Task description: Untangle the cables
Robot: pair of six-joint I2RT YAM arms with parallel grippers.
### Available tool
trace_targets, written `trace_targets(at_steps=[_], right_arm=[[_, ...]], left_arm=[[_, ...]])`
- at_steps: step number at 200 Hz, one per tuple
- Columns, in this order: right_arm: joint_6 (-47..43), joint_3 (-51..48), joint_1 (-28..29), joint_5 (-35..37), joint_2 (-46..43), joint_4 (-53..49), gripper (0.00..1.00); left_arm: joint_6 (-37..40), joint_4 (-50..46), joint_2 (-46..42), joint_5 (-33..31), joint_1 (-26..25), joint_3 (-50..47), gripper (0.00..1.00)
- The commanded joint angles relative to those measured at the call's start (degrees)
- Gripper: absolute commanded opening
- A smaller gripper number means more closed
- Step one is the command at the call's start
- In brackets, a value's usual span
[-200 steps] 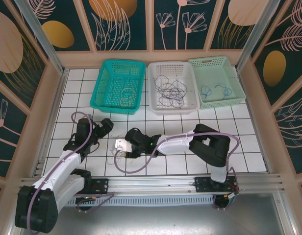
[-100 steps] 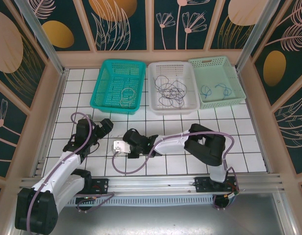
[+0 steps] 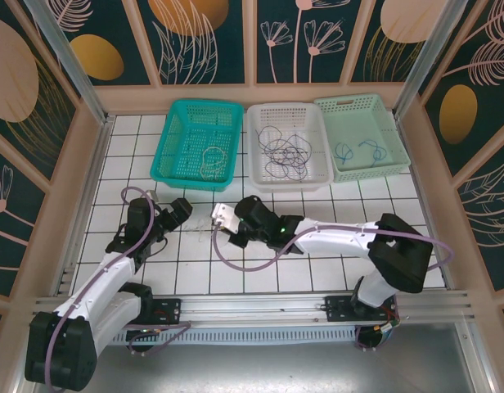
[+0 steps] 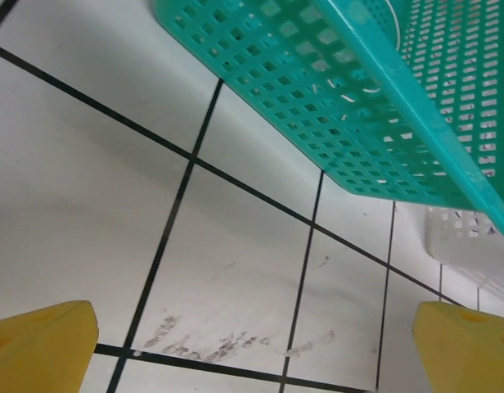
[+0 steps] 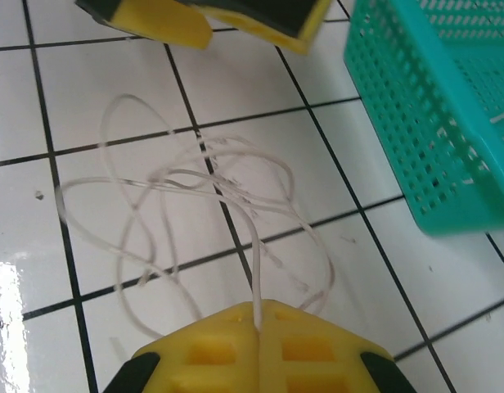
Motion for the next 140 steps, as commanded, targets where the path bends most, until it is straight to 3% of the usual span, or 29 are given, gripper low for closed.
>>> trace_targets(at_steps=[1, 53, 103, 140], right_arm=[[4.0, -1.3, 0.5, -3.0, 0.0, -3.8, 0.00], [6.1, -0.6, 1.1, -2.0, 7.0, -3.2, 0.06], [8.8, -1.0, 1.3, -2.0, 8.4, -0.8, 0.09], [8.8, -2.6, 1.4, -0.8, 6.5, 1.0, 0.00]], left_arm=[[1.6, 3.1, 0.1, 4.0, 0.2, 0.7, 0.98], [1.5, 5.5, -3.4, 7.4, -2.8, -2.4, 0.93], [1.4, 9.8, 1.5, 10.5, -11.6, -5.0, 0.76], [2.8, 10.7, 2.8, 10.5, -13.8, -4.2, 0.75]])
